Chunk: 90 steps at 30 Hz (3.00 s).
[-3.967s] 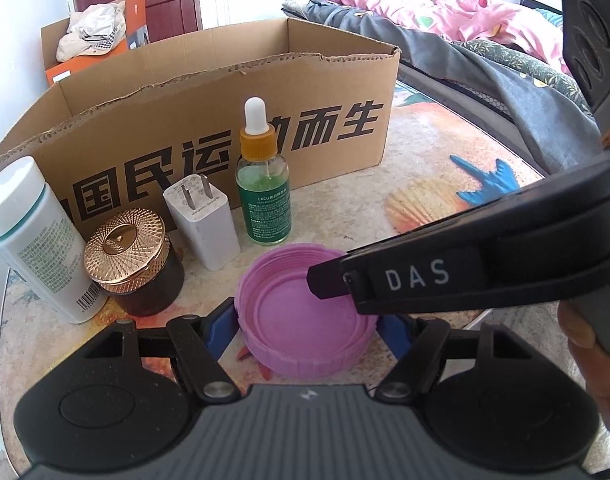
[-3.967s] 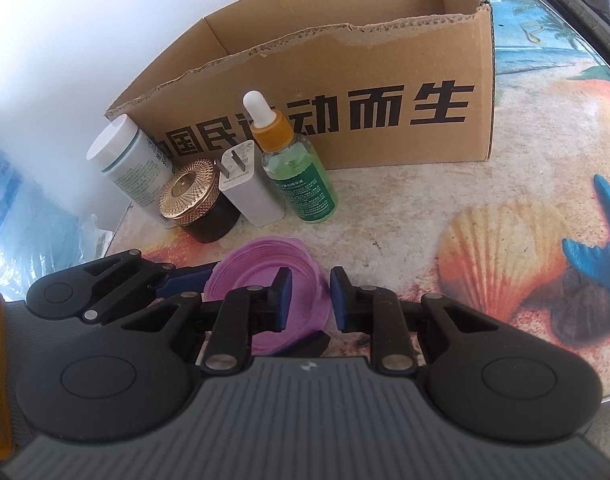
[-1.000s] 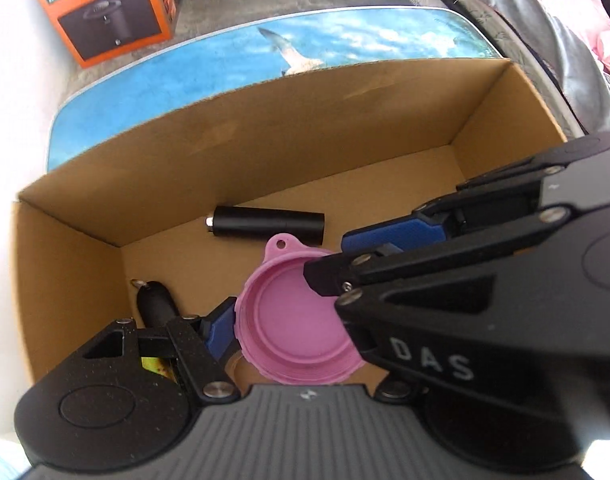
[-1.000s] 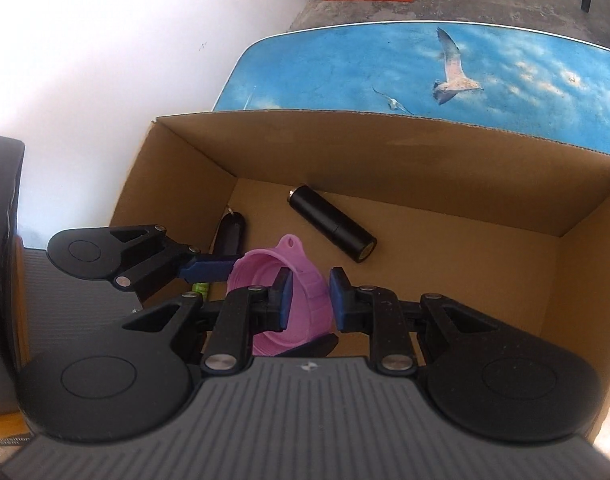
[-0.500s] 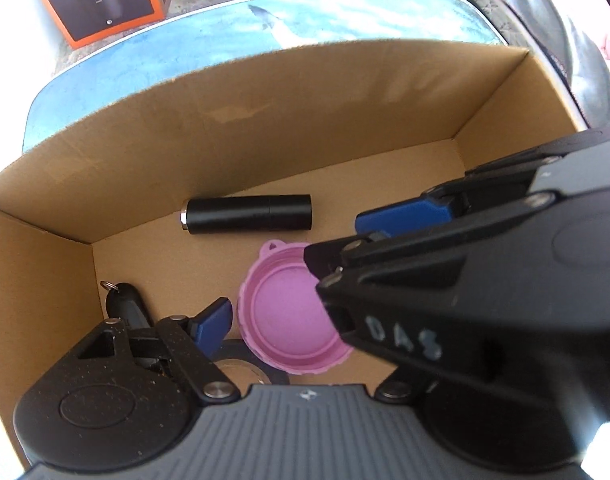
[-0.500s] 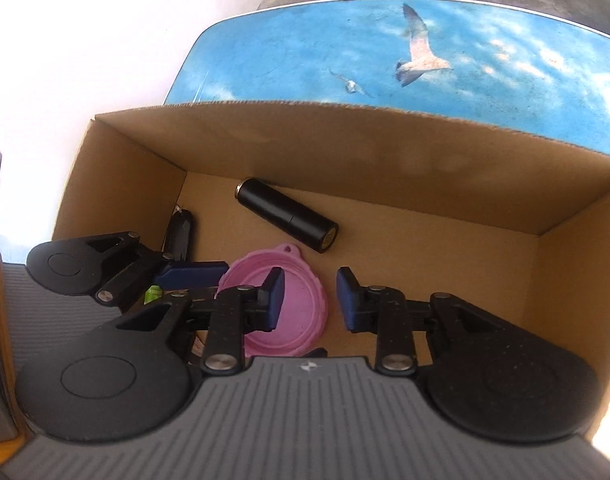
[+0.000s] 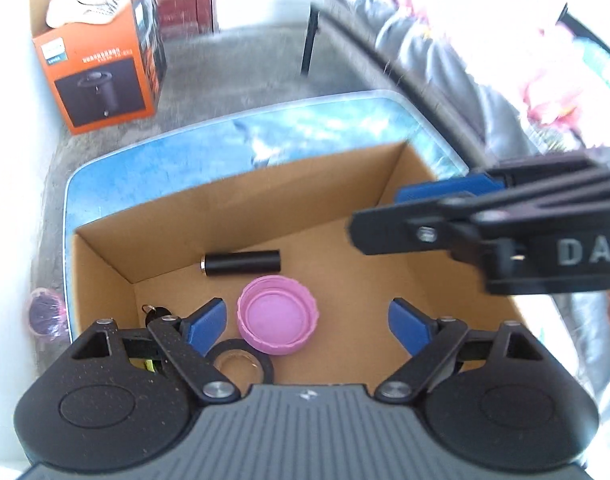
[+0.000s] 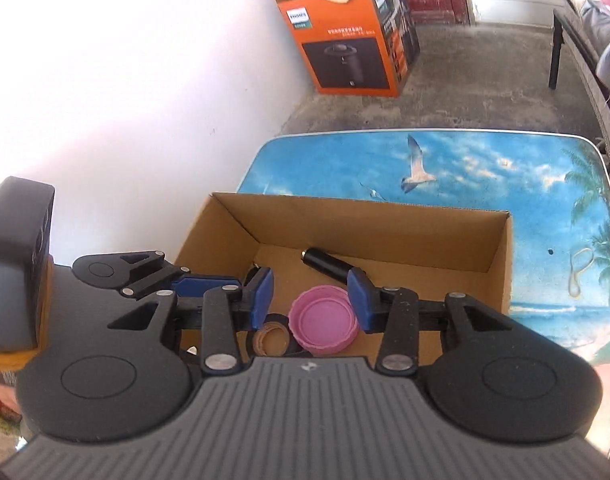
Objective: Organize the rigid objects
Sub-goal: 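Raise the open right gripper out of the box and back over the table, then grasp the green dropper bottle around its body with the right gripper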
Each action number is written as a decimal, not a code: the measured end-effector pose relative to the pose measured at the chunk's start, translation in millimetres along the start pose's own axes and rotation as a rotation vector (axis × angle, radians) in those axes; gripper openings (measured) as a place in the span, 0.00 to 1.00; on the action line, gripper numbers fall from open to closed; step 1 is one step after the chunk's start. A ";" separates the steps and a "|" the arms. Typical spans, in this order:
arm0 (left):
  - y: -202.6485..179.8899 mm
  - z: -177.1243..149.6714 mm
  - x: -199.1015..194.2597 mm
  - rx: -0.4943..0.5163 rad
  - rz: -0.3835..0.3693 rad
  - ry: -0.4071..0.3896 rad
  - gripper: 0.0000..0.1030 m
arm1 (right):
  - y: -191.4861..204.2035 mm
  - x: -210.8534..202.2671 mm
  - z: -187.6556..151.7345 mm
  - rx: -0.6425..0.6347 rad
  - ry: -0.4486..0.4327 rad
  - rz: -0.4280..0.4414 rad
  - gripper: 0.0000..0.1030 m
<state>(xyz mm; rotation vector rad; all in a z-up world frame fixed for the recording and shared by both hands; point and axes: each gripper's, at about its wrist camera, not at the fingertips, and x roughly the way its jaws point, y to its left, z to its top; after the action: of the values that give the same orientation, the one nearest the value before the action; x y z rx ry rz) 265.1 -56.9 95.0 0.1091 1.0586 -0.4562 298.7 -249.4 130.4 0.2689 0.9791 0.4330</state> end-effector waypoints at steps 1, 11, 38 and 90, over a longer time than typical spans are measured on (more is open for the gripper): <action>0.2 -2.0 -9.9 -0.030 -0.029 -0.023 0.89 | 3.3 -11.6 -3.7 -0.005 -0.018 0.009 0.39; 17.8 -63.6 -88.5 -0.191 -0.056 -0.167 0.99 | 19.0 -32.6 -22.7 0.005 0.010 0.038 0.39; 46.0 -217.5 -74.7 -0.249 0.046 -0.336 1.00 | -33.1 180.3 -11.8 0.327 0.340 -0.064 0.51; -118.6 -214.3 65.3 0.203 0.248 -0.410 0.46 | 35.4 -26.5 -225.2 -0.171 -0.241 -0.041 0.48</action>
<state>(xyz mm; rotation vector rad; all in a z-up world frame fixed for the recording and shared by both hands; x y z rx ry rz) 68.1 -119.3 -51.7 0.3100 0.5845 -0.3409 87.6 -224.6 44.0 0.1422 0.7059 0.4329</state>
